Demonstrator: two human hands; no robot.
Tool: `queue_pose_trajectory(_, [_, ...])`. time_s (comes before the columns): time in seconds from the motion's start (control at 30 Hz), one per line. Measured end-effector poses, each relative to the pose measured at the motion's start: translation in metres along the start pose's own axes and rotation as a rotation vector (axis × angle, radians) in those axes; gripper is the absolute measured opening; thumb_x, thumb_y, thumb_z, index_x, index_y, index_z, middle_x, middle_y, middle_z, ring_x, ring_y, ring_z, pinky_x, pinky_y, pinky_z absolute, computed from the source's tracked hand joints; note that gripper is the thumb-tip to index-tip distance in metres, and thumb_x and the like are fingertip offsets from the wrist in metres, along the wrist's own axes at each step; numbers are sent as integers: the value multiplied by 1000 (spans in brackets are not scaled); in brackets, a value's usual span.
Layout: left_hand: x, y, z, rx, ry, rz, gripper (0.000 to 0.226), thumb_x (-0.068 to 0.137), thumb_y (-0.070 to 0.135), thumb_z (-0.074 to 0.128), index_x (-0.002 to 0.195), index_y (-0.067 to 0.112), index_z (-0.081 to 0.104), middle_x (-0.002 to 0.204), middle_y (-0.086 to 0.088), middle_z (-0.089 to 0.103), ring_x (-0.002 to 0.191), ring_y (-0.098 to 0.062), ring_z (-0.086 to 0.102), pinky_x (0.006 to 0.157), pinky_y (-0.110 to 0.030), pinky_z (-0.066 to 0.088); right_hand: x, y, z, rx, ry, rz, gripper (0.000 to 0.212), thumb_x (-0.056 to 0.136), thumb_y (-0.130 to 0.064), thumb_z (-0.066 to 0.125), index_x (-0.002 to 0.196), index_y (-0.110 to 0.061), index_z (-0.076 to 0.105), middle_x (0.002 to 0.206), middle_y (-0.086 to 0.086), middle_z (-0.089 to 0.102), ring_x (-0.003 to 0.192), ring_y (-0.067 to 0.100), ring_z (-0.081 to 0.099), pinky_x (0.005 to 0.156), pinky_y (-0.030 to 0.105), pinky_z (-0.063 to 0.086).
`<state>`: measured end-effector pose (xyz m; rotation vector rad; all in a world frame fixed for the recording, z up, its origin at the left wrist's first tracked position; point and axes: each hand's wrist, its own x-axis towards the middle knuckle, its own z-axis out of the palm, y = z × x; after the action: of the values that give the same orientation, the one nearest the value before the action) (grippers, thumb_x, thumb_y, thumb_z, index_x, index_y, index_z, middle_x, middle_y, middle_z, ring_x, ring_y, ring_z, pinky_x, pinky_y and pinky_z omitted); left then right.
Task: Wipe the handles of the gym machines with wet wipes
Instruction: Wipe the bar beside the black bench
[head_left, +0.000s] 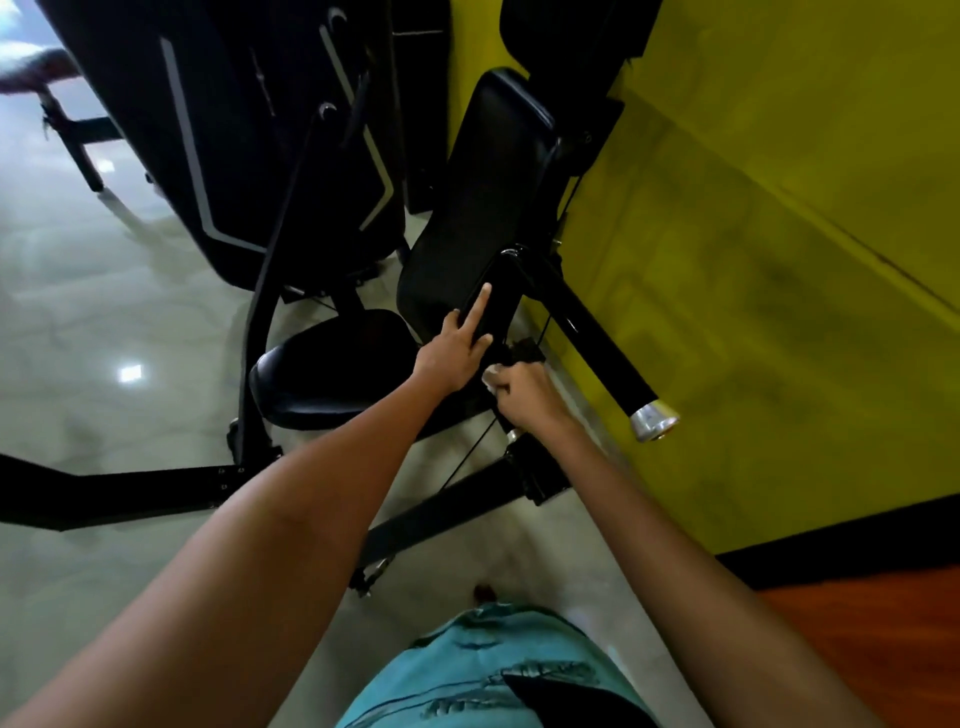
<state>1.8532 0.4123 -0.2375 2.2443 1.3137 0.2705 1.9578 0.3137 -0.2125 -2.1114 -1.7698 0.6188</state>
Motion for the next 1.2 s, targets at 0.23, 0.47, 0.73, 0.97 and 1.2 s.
queue_pose_trajectory(0.23, [-12,4,12,-21,-52,-93,66,101,40,31,143,43,-21,148,-22,25,96,-36,60,64,-38,47,-47,28,-19,1,-74,50,24,90,-9,54,107,-9,71,101,16,70,94,29,63,58,9,34])
queue_pose_trajectory(0.47, [-27,6,29,-13,-100,-96,48,104,35,18,151,32,6,144,-14,40,119,-35,50,93,-49,45,-75,40,-15,71,-46,75,25,90,-9,57,113,-10,67,116,11,65,111,19,60,88,16,41])
queue_pose_trajectory(0.73, [-34,3,33,-88,-209,-126,54,100,49,19,149,38,-1,124,-17,57,109,-34,57,88,-44,46,-109,51,-11,-47,-72,76,28,91,-8,53,116,-12,65,116,16,64,108,22,62,91,25,46])
queue_pose_trajectory(0.97, [-67,-7,24,15,-78,-13,59,99,48,34,150,33,9,131,-12,50,112,-31,56,81,-40,48,-83,30,-25,17,-72,84,20,88,-16,62,104,-12,72,99,9,72,73,9,61,63,14,45])
queue_pose_trajectory(1.2, [-99,-49,-3,59,5,-172,48,96,38,47,135,11,44,134,-10,50,118,-28,53,91,-40,46,-32,-27,9,144,-55,-40,25,89,-8,58,111,-7,68,105,10,70,88,10,65,66,3,40])
